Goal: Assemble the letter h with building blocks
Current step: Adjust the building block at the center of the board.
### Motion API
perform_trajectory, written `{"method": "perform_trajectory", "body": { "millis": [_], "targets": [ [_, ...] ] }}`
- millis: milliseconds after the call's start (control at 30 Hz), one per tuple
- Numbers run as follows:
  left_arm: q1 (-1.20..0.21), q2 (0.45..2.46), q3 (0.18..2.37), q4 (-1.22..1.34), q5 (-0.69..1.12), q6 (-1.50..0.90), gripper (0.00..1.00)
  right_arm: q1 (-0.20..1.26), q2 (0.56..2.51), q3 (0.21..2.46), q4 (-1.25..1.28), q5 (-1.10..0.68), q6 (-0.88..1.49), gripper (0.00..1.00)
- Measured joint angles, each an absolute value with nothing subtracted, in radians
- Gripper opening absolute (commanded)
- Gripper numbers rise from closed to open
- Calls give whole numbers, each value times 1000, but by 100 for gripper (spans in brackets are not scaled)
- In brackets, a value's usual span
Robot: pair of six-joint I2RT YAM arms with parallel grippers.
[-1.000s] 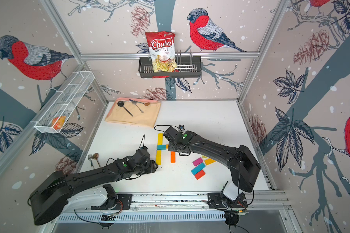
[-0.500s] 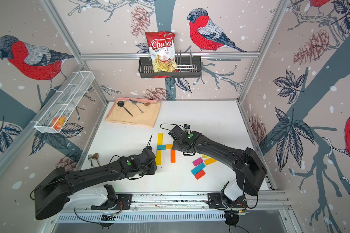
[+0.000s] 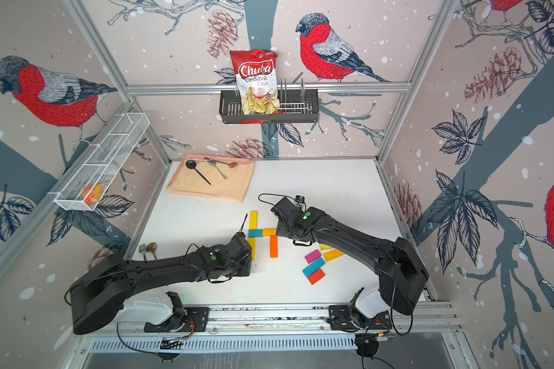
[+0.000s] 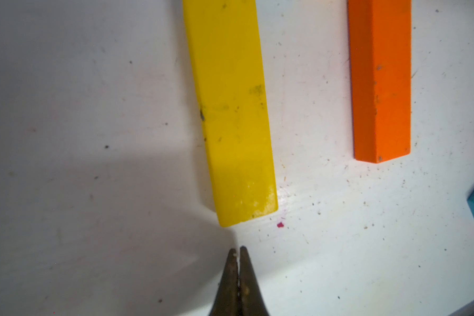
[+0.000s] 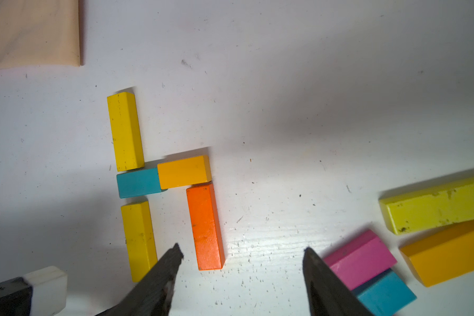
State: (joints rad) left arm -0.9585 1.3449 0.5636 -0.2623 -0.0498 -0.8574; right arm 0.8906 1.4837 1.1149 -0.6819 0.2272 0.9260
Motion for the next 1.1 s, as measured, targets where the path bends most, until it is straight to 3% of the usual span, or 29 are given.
{"method": "perform_trajectory", "body": {
  "millis": [633, 833, 1100],
  "targets": [
    [-949, 1359, 563, -244, -81, -876, 1, 874, 1477, 1109, -682, 224, 920, 71],
    [-944, 1359, 562, -232, -81, -876, 18, 872, 1477, 1105, -682, 220, 919, 71],
    [-940, 1363, 562, -213, -81, -876, 21, 872, 1477, 1097, -682, 216, 919, 70]
  ]
}}
